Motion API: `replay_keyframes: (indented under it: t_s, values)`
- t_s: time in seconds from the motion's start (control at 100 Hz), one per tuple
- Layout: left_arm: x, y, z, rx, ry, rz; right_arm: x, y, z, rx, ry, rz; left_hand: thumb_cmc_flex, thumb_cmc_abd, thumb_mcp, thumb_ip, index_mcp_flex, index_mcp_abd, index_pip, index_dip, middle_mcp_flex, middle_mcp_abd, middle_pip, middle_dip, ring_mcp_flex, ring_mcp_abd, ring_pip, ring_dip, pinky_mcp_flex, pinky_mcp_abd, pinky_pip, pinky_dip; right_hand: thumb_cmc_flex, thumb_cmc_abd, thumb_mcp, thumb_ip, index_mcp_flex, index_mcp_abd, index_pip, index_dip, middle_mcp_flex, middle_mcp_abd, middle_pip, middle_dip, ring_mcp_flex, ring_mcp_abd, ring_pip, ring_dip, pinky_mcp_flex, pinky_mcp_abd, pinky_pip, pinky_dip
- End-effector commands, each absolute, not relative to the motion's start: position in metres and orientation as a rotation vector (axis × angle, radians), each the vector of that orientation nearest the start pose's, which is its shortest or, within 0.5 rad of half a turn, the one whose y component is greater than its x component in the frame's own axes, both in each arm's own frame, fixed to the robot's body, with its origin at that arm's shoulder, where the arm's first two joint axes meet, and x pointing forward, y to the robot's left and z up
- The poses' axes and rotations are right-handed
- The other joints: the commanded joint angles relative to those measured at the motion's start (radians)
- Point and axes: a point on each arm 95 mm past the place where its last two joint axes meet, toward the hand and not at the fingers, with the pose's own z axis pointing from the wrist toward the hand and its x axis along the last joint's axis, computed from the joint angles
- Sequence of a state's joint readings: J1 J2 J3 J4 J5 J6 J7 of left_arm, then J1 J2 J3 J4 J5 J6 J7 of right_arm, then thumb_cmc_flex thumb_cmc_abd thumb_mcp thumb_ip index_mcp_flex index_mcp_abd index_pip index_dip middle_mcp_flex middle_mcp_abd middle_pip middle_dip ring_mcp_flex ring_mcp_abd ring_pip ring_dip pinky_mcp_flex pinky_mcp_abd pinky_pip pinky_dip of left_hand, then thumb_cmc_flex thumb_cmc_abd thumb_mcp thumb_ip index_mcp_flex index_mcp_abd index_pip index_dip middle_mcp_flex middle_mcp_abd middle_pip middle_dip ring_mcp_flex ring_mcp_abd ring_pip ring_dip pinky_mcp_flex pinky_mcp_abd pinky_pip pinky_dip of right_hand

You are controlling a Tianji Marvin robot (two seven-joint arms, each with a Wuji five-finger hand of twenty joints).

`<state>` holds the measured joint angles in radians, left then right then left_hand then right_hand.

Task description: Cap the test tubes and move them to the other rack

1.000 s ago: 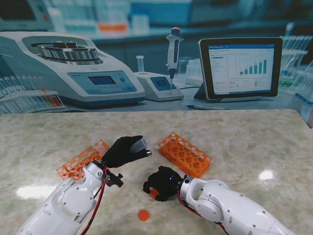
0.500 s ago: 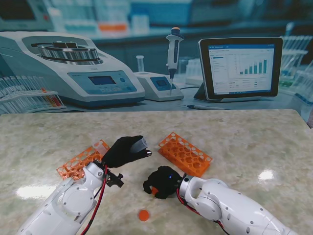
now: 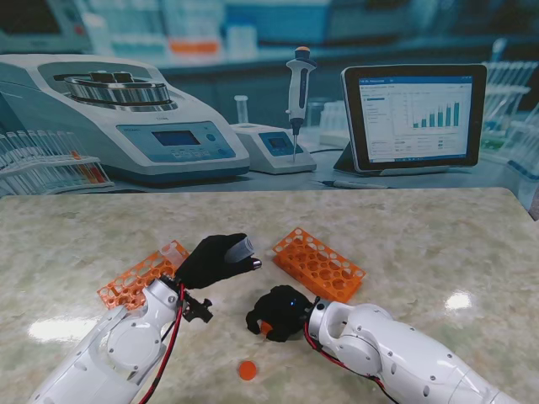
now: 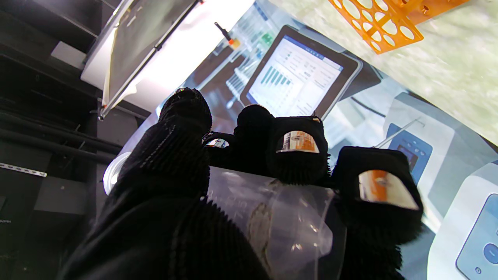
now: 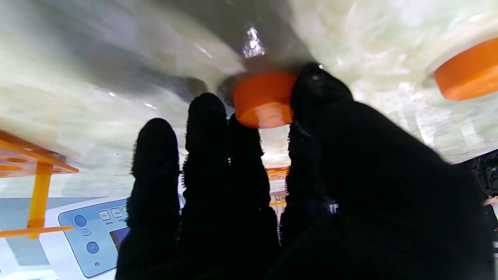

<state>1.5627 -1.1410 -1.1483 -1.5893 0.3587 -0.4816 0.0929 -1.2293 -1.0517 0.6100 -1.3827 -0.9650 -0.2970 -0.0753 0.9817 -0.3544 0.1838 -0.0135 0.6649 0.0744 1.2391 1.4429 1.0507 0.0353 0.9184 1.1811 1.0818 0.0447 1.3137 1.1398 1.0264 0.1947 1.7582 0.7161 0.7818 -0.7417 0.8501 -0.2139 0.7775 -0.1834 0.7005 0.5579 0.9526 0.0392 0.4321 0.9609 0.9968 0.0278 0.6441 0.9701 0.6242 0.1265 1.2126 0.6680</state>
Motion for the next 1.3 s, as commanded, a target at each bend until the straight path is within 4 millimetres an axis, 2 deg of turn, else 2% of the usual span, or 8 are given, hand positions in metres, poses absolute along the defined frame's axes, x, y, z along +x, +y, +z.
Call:
replay_keyframes:
  t_s: [0.0, 0.18, 0.48, 0.97, 1.09, 1.11, 1.13, 1.29]
  values:
    - [0.3765, -0.0551, -0.2998, -1.412, 1.206, -2.442, 0.3612, 0.1139, -0.4100, 0.784, 2.249, 1.624, 0.028, 0.042, 0.001, 0.021, 0.037, 0.026, 0.087, 0.056, 0.034, -0.037, 0.020, 0.026, 0.051, -0.054, 0.029, -0.002, 0.055, -0.094, 0.183, -0.017, 0.094, -0.015, 0.072, 0.015, 0.024, -0.015, -0.007, -0.014, 0.122, -0.051, 0.006, -0.069, 0.044, 0.008, 0.014, 0.008, 0.022, -0.025, 0.009, -0.020]
    - [0.3759, -0.0547, -0.2996, -1.409, 1.204, -2.441, 0.3611, 0.1134, -0.4109, 0.785, 2.263, 1.620, 0.028, 0.041, 0.001, 0.021, 0.037, 0.026, 0.087, 0.056, 0.034, -0.036, 0.020, 0.025, 0.051, -0.054, 0.027, -0.003, 0.055, -0.094, 0.183, -0.017, 0.141, -0.001, 0.127, 0.021, 0.092, -0.046, 0.009, -0.014, 0.186, -0.078, 0.006, -0.102, 0.092, 0.010, 0.018, -0.013, 0.074, -0.038, 0.004, -0.040]
    - [0.3756, -0.0542, -0.2993, -1.404, 1.205, -2.442, 0.3605, 0.1132, -0.4121, 0.791, 2.265, 1.618, 0.028, 0.042, 0.002, 0.021, 0.037, 0.026, 0.087, 0.056, 0.033, -0.038, 0.019, 0.025, 0.051, -0.054, 0.025, -0.003, 0.055, -0.094, 0.183, -0.017, 0.167, 0.024, 0.203, 0.030, 0.161, -0.045, -0.009, 0.026, 0.234, -0.083, 0.028, -0.108, 0.142, 0.010, 0.028, -0.019, 0.123, -0.033, 0.007, -0.050]
    - [0.3767, -0.0547, -0.2993, -1.411, 1.203, -2.439, 0.3637, 0.1137, -0.4136, 0.777, 2.223, 1.666, 0.028, 0.043, 0.001, 0.021, 0.037, 0.026, 0.087, 0.056, 0.032, -0.039, 0.017, 0.024, 0.051, -0.053, 0.021, -0.004, 0.054, -0.093, 0.180, -0.018, 0.172, -0.038, 0.261, 0.017, 0.217, -0.051, -0.030, 0.077, 0.284, -0.090, 0.044, -0.125, 0.199, 0.006, 0.033, -0.033, 0.199, -0.022, -0.005, -0.062]
    - [0.3769, -0.0547, -0.2993, -1.413, 1.204, -2.437, 0.3645, 0.1139, -0.4147, 0.767, 2.216, 1.678, 0.028, 0.043, 0.001, 0.021, 0.036, 0.025, 0.087, 0.056, 0.032, -0.039, 0.017, 0.024, 0.051, -0.053, 0.021, -0.004, 0.054, -0.092, 0.180, -0.018, 0.174, -0.056, 0.275, 0.012, 0.225, -0.057, -0.031, 0.093, 0.289, -0.092, 0.048, -0.126, 0.199, 0.007, 0.033, -0.037, 0.198, -0.018, -0.013, -0.089]
    - [0.3769, -0.0547, -0.2993, -1.413, 1.203, -2.437, 0.3645, 0.1138, -0.4148, 0.767, 2.216, 1.679, 0.028, 0.043, 0.001, 0.021, 0.036, 0.025, 0.087, 0.056, 0.032, -0.039, 0.017, 0.024, 0.051, -0.053, 0.021, -0.004, 0.054, -0.092, 0.180, -0.018, 0.172, -0.060, 0.283, 0.005, 0.228, -0.057, -0.044, 0.119, 0.288, -0.091, 0.052, -0.127, 0.197, 0.007, 0.036, -0.042, 0.192, -0.015, 0.015, -0.146]
    - [0.3769, -0.0547, -0.2993, -1.413, 1.203, -2.437, 0.3646, 0.1138, -0.4150, 0.766, 2.216, 1.679, 0.028, 0.043, 0.000, 0.021, 0.036, 0.025, 0.087, 0.056, 0.032, -0.039, 0.017, 0.024, 0.051, -0.053, 0.020, -0.004, 0.054, -0.092, 0.179, -0.018, 0.171, -0.061, 0.285, 0.004, 0.228, -0.058, -0.048, 0.126, 0.287, -0.093, 0.053, -0.128, 0.196, 0.005, 0.037, -0.044, 0.190, -0.015, 0.021, -0.161]
    - [0.3774, -0.0548, -0.2993, -1.417, 1.203, -2.435, 0.3648, 0.1128, -0.4168, 0.759, 2.222, 1.673, 0.028, 0.043, 0.000, 0.021, 0.036, 0.025, 0.086, 0.056, 0.031, -0.040, 0.017, 0.024, 0.051, -0.053, 0.018, -0.005, 0.054, -0.091, 0.177, -0.019, 0.173, -0.084, 0.289, 0.004, 0.231, -0.073, -0.045, 0.138, 0.289, -0.106, 0.052, -0.129, 0.193, -0.001, 0.025, -0.065, 0.186, -0.013, 0.020, -0.199]
